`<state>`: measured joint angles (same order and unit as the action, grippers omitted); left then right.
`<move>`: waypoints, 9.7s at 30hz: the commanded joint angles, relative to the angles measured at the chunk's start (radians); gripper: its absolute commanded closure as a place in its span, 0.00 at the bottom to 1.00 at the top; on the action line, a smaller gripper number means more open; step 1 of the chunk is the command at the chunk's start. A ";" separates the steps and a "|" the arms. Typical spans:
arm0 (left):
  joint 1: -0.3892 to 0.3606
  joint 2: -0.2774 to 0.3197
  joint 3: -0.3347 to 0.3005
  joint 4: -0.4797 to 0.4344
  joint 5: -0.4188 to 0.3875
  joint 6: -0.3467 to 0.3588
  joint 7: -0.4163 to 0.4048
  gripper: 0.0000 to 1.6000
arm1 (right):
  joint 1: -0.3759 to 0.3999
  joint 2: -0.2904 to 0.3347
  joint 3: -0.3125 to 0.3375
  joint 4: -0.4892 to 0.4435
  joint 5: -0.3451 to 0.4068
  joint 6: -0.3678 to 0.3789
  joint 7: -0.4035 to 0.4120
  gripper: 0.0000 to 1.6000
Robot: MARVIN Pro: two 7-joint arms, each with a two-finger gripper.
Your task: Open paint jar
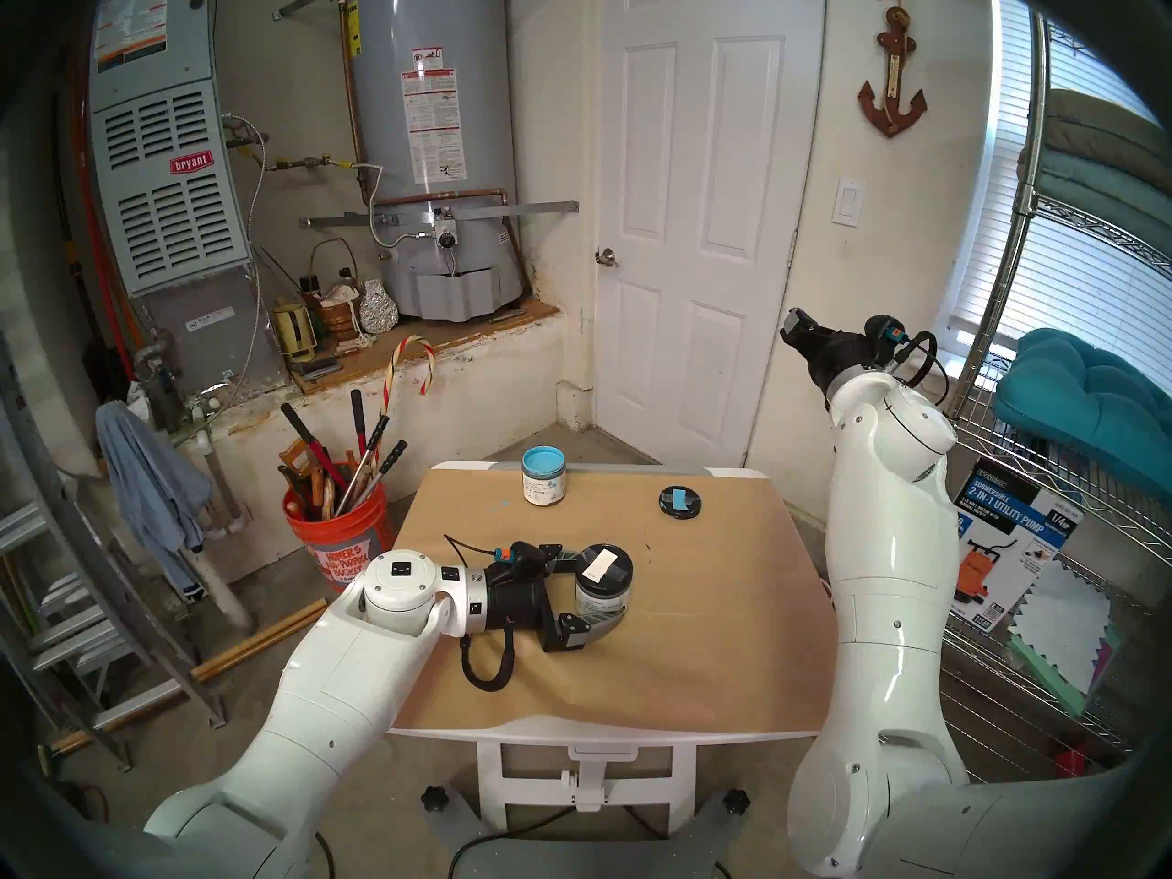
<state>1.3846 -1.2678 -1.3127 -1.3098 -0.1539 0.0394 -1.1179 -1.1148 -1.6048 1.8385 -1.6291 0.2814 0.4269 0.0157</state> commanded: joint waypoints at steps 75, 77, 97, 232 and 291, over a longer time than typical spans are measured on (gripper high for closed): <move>0.092 0.042 -0.059 -0.206 -0.011 0.057 0.039 1.00 | 0.017 -0.002 -0.008 -0.023 -0.001 -0.005 0.000 0.00; 0.103 0.048 -0.066 -0.221 -0.007 0.068 0.040 1.00 | 0.017 -0.002 -0.008 -0.023 -0.001 -0.005 0.000 0.00; 0.177 0.055 -0.108 -0.210 -0.012 0.080 0.084 1.00 | 0.017 -0.002 -0.008 -0.023 -0.001 -0.004 0.000 0.00; 0.184 0.029 -0.114 -0.216 0.004 0.083 0.023 1.00 | -0.614 0.253 -0.363 -0.288 -0.126 -0.308 1.096 0.00; 0.180 0.011 -0.138 -0.208 0.020 0.075 0.005 1.00 | -0.557 0.201 -0.447 -0.164 -0.288 -0.335 0.952 0.00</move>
<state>1.5833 -1.2502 -1.4455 -1.5004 -0.1241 0.1128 -1.1122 -1.6865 -1.3961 1.4013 -1.7820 -0.0077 0.0975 0.9634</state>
